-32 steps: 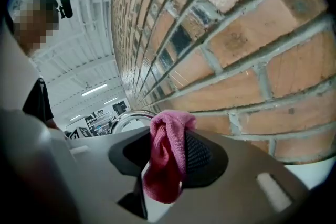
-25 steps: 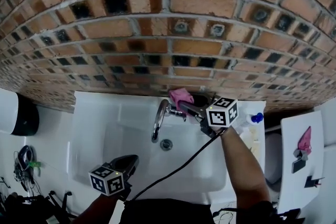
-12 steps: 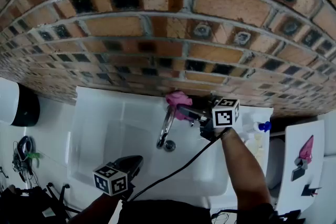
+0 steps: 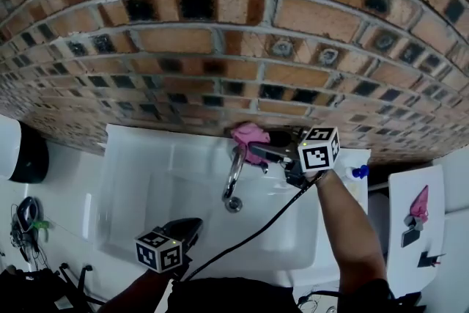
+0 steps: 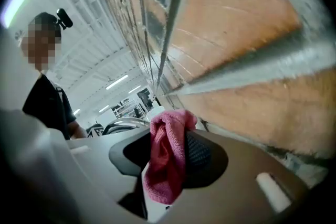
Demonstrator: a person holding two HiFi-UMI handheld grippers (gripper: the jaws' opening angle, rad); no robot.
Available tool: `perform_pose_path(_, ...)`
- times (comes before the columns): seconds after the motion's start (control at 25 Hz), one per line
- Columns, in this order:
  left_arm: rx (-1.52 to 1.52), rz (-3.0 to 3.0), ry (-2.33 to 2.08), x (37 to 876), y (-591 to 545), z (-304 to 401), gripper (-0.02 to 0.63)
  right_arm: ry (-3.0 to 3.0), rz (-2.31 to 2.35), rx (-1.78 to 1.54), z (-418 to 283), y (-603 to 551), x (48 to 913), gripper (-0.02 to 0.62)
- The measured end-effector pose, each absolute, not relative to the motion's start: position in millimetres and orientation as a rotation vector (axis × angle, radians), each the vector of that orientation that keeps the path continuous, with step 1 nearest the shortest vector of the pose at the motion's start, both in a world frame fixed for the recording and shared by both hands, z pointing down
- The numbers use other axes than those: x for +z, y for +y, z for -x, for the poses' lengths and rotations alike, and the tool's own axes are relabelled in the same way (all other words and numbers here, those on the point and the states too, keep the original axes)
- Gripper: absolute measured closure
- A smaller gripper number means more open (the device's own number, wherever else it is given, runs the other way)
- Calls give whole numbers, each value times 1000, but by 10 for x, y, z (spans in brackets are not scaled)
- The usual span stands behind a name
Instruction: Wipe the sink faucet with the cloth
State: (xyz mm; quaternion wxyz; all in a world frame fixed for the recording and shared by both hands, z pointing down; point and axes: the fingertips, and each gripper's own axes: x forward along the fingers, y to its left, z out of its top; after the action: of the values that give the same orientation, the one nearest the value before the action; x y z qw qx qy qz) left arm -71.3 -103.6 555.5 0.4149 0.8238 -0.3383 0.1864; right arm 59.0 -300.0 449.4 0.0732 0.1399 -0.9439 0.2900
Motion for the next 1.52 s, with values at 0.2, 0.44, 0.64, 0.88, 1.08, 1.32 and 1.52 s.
perform_pose_path(0.2,450,-2095,-837,5525,-986,794,600,-2741,-472,663,-548,-2917,4287,439)
perform_pose_path(0.44,416,-2126,-815,5472,-870,908,600,-2588,-505,393,-391,-2771,4003,439)
perform_pose_path(0.64,375,-2173,-794,5370,-740,939,600,-2342,-474,136,-179,-2663,3889,439)
perform_pose_path(0.88,343,-2198,-794,5306,-564,1105,600,-2104,-575,-104,27,-2557,3918,439)
perform_pose_path(1.08,338,-2210,-801,5303,-427,1287,600,-1989,-727,-308,200,-2399,3962,439)
perform_pose_path(1.32,351,-2218,-789,5330,-258,1425,600,-1805,-736,-595,481,-1991,4326,439)
perform_pose_path(1.52,364,-2237,-774,5314,-156,1484,600,-1761,-926,-741,447,-1935,4318,439)
